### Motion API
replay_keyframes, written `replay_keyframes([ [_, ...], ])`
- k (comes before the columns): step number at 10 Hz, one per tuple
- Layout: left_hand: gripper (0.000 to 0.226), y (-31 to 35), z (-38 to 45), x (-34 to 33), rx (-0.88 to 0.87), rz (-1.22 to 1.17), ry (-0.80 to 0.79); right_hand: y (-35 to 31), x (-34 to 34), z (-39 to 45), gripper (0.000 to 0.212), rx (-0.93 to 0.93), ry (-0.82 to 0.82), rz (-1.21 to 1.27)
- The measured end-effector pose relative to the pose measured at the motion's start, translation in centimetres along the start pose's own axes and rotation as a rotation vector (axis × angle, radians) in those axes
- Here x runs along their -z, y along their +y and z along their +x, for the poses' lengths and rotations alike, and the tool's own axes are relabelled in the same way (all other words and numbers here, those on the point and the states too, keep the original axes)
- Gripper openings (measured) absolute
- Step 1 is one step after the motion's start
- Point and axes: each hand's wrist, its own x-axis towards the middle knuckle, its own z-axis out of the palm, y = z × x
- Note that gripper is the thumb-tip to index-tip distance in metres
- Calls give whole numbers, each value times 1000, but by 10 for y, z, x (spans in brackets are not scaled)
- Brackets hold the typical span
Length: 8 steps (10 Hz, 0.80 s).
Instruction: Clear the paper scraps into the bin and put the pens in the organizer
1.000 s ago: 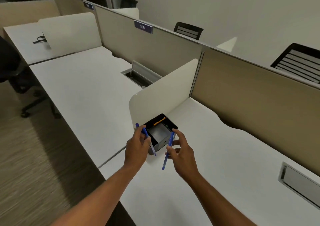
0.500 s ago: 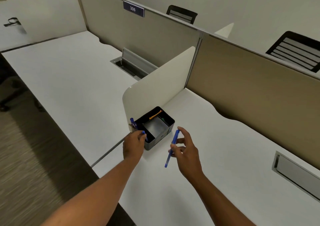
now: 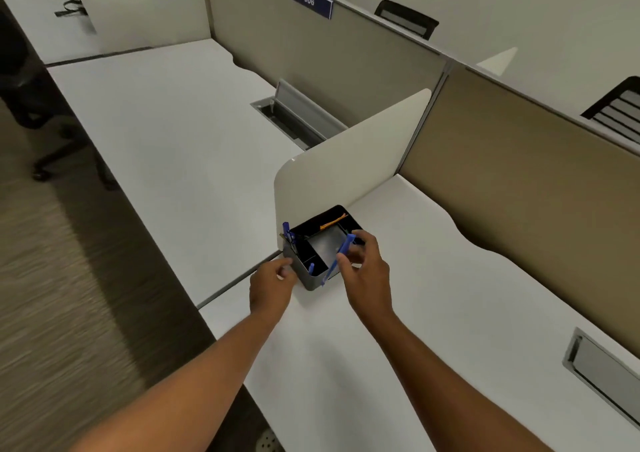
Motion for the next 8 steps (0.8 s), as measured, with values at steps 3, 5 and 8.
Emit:
replay_keyframes([
  [3,32,-12,-15,26,-25,-61,-29,11,-29,36,21,32,-106,-203],
  [5,32,-20,-13,39,-19,-52,1,31,-53,44,7,-43,-227,-336],
  [8,31,-19,-9,39,-14,-74,8,45,-63,42,19,-36,-246,-431],
])
